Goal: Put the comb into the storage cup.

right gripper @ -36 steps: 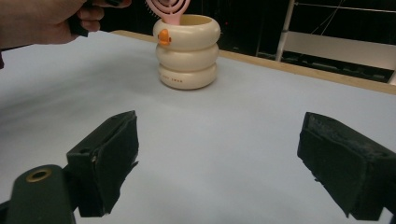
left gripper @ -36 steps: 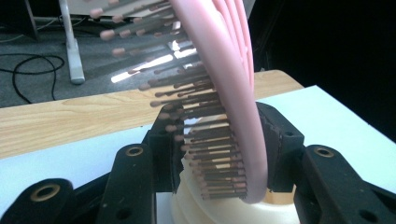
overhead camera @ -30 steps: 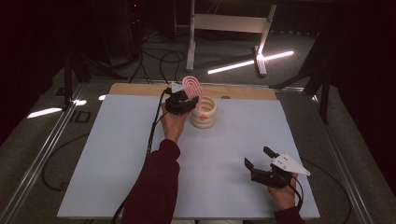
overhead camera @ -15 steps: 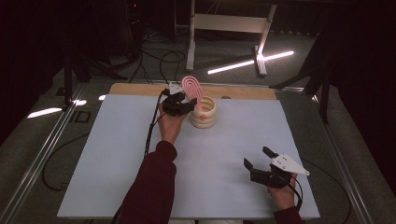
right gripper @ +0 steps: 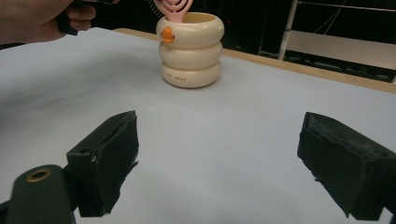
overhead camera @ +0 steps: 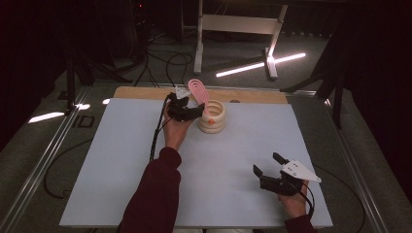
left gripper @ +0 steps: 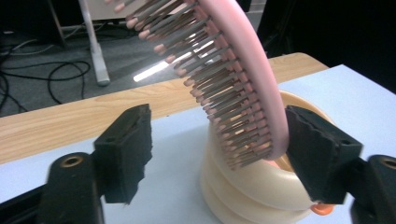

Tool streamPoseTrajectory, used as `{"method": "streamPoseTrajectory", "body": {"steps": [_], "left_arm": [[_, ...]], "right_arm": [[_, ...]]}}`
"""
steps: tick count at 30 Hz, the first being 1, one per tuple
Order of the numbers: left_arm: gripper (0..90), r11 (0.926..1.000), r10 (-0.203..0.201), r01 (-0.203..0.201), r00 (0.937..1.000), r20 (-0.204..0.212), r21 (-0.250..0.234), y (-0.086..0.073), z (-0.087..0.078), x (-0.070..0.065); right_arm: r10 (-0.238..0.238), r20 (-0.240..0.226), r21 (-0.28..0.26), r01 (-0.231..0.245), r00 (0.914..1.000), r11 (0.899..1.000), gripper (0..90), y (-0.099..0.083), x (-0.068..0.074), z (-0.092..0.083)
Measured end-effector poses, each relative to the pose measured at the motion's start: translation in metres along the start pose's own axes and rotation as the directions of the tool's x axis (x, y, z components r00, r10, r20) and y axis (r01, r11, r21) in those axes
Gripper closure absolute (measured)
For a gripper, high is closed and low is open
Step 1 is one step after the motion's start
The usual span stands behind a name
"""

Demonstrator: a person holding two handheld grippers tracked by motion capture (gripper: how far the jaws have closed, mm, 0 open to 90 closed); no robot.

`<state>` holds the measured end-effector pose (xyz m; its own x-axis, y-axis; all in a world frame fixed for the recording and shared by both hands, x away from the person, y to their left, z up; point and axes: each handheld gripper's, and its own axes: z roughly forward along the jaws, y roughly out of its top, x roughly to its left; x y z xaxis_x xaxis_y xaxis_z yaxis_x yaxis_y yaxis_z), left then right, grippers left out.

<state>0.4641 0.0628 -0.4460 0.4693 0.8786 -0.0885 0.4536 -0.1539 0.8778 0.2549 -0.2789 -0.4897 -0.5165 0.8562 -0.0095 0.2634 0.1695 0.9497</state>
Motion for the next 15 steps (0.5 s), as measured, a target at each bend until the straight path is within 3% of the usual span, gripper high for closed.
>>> {"method": "streamPoseTrajectory", "body": {"steps": [15], "left_arm": [[9.2, 0.9996, 0.021, -0.020, 0.9990, -0.041, 0.020, -0.0012, -0.0017, 0.0010]], "right_arm": [[-0.001, -0.001, 0.004, 0.001, 1.0000, 1.000, 12.2, -0.0004, 0.0006, 0.0007]]}}
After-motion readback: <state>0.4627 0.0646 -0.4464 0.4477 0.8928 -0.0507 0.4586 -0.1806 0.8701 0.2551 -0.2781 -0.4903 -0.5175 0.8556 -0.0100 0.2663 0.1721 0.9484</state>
